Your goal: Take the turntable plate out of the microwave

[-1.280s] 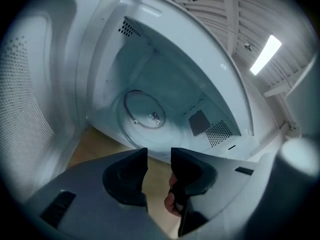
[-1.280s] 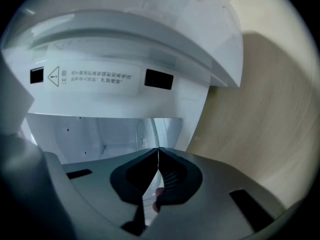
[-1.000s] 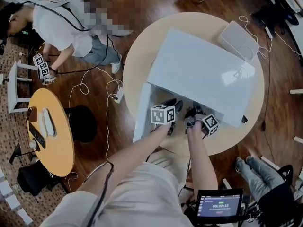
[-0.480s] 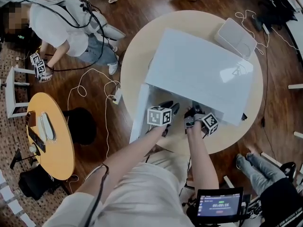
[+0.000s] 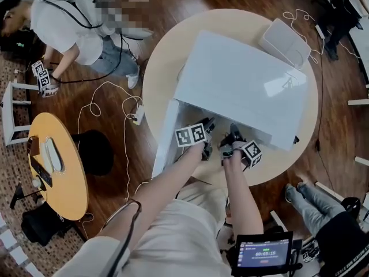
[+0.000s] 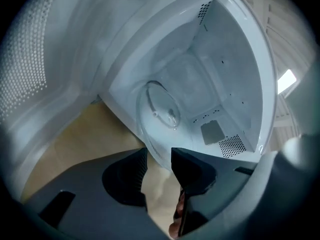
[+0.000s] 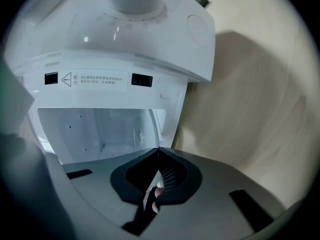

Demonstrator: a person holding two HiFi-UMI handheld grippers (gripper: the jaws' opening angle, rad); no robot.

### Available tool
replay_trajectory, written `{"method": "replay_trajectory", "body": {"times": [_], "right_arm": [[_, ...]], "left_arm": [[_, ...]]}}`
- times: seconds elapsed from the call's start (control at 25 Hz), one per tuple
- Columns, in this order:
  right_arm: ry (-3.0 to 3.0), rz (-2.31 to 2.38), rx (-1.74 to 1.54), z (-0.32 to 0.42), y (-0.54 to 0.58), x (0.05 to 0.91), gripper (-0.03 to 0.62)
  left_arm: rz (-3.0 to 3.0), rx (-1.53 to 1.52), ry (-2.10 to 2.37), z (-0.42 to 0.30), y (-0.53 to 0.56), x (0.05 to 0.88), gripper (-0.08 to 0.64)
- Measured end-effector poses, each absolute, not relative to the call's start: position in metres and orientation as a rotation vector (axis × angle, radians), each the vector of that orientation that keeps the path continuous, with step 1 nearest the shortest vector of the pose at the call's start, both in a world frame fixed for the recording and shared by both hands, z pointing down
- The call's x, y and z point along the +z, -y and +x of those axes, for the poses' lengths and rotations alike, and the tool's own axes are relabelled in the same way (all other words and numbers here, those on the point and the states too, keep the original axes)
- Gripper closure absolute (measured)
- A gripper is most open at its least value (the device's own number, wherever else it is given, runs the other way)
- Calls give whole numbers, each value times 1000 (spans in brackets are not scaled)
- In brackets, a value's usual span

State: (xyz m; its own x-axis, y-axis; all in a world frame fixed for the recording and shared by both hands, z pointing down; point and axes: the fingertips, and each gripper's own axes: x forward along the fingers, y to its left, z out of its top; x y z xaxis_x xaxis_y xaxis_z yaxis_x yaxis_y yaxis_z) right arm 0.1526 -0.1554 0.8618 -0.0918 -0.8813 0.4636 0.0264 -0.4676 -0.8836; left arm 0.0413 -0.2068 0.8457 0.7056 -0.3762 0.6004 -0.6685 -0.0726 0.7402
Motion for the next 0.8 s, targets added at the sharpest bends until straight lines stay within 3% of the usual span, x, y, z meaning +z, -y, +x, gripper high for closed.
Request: {"method": "replay_trajectory", "body": {"times": [0.8], "right_arm": [[-992,-1468,-1679,138,134,864,586]], "left_arm": [[1474,37,799,52,206,869,428]]}}
